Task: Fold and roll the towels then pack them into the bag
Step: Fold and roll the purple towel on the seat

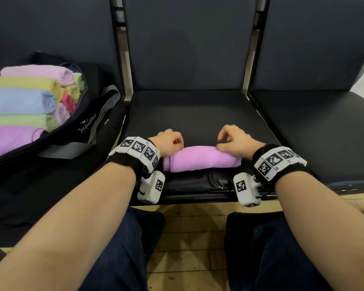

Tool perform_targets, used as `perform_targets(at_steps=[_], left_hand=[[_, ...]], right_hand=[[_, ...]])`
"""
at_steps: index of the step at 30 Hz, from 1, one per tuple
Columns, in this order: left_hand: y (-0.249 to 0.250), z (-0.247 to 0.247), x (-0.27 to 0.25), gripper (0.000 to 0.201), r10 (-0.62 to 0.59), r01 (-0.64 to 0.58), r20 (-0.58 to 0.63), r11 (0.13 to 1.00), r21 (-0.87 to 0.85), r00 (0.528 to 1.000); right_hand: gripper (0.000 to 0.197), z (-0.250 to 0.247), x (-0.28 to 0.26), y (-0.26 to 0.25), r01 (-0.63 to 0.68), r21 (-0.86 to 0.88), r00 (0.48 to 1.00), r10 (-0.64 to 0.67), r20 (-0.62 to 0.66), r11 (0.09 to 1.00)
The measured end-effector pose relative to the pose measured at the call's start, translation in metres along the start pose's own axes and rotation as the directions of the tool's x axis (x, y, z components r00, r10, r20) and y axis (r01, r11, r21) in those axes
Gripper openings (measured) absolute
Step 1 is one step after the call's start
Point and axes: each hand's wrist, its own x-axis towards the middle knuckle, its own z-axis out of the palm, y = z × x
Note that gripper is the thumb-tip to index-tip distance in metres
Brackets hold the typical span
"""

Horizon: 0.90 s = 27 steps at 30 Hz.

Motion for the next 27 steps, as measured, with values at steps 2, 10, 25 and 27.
perform_targets(at_steps=[2, 10, 25, 27], left_hand=[[-0.001, 0.001, 0.001, 0.004, 0.043, -0.051, -0.122, 0.996, -0.069, 0.992], [-0.003, -0.008, -0.011, 0.043, 0.018, -0.017, 0.015, 0.999, -0.040, 1.000], [-0.002, -0.006, -0.011, 0.064, -0.049, 0.042, -0.090, 0.996, -0.085, 0.995], [-0.002, -0.010, -0.008, 0.060, -0.075, 0.031, -0.174, 0.969, -0.243, 0.982]], right_hand=[[0.015, 0.000, -0.002, 0.000, 0.095, 0.071, 0.994, -0.091, -0.054, 0.993], [0.016, -0.005, -0.009, 0.010, 0.001, 0.140, 0.995, -0.014, 0.097, 0.990], [0.070, 0.001, -0.007, 0.027, -0.053, 0.080, 0.983, 0.038, 0.178, 0.995], [0.066, -0.003, -0.004, 0.031, -0.060, 0.180, 0.996, 0.048, 0.071, 0.982]])
